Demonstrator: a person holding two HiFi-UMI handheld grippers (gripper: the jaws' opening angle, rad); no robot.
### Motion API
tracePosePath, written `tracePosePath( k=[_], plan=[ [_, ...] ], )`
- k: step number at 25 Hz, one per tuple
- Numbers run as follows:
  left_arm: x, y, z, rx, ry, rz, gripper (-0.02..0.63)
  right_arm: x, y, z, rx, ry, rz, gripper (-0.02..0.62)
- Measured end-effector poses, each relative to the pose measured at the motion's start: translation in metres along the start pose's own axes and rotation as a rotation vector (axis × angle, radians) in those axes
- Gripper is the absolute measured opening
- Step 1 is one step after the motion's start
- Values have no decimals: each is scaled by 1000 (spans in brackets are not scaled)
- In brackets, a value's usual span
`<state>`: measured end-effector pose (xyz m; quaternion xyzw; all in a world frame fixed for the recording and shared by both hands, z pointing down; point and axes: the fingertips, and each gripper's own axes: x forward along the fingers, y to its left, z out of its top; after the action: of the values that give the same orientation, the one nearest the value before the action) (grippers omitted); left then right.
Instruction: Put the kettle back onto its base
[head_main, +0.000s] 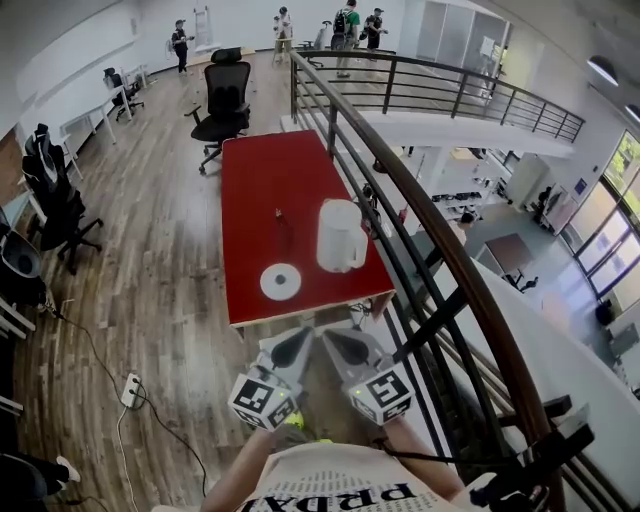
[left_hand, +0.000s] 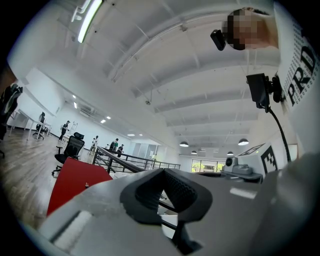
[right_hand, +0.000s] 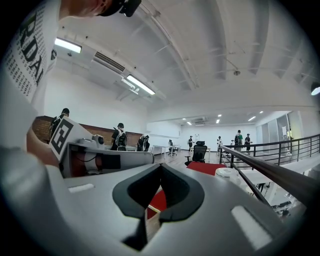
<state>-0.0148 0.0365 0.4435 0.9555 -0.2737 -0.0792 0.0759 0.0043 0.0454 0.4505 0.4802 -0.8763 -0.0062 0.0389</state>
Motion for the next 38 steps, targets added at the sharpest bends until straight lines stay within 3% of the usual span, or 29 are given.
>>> tracePosePath(
  k=[16,23,38],
  plan=[
    [27,70,28,-8,-29,-55,-9,71,-25,18,-20,24,-46,5],
    [36,79,27,-3,-14,-121,-9,85,-37,17,-19,23,-102,5],
    [72,112,12,-19,12,-96,-9,117,-79,3,19,31,-89,5]
  ],
)
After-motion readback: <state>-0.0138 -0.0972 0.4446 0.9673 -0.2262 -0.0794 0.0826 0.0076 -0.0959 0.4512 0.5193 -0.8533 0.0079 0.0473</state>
